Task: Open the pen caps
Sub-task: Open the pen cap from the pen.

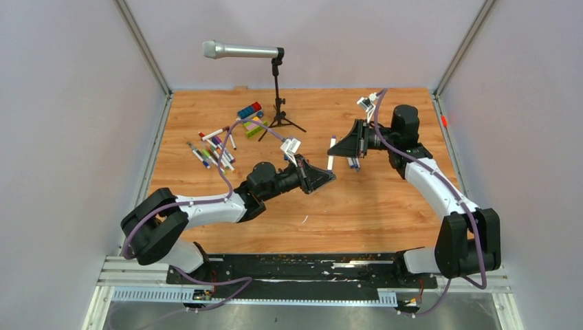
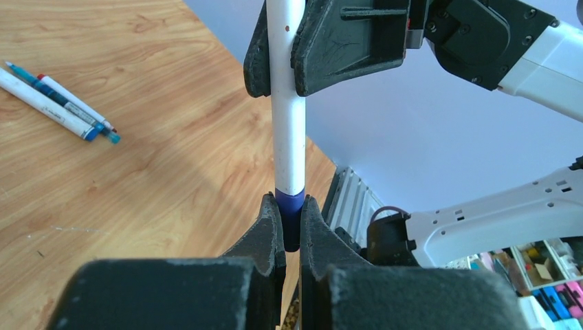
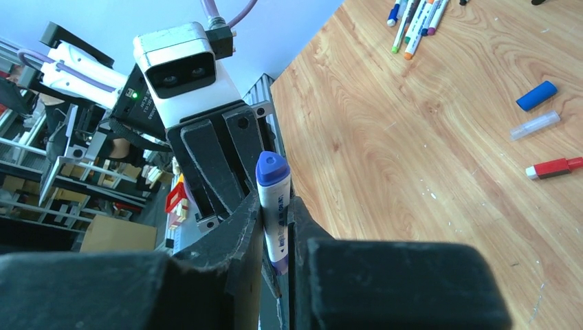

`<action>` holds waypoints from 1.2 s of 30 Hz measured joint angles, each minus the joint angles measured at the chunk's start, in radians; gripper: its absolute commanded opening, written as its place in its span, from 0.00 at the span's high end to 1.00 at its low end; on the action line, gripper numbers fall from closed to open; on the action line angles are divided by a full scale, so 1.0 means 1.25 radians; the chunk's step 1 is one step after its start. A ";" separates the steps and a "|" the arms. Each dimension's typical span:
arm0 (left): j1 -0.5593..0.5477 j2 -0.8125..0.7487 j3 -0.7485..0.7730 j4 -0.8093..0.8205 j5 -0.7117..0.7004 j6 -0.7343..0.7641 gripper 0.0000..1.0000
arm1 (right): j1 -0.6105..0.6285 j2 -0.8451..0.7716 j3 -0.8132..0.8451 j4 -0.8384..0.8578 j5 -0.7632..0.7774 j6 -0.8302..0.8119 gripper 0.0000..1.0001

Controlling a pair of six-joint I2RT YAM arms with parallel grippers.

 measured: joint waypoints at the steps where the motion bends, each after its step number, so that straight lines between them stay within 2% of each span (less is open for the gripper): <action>1: -0.001 0.000 0.000 -0.002 0.002 0.001 1.00 | -0.001 -0.005 -0.005 0.001 0.001 -0.002 1.00; 16: -0.031 0.053 -0.015 0.075 -0.003 -0.042 1.00 | -0.025 -0.032 -0.064 0.039 0.014 0.034 1.00; 22: -0.143 0.126 -0.100 -0.077 0.128 -0.058 1.00 | -0.111 -0.042 -0.040 0.183 0.155 0.063 1.00; 27: -0.151 0.129 -0.114 -0.130 0.145 -0.060 1.00 | -0.117 -0.044 -0.036 0.212 0.182 0.059 1.00; 32: -0.150 0.073 -0.114 -0.186 0.117 -0.044 1.00 | -0.120 -0.056 -0.034 0.108 0.210 -0.079 1.00; 36: -0.150 -0.009 -0.100 -0.300 0.055 0.009 1.00 | -0.124 -0.075 -0.036 -0.008 0.260 -0.240 1.00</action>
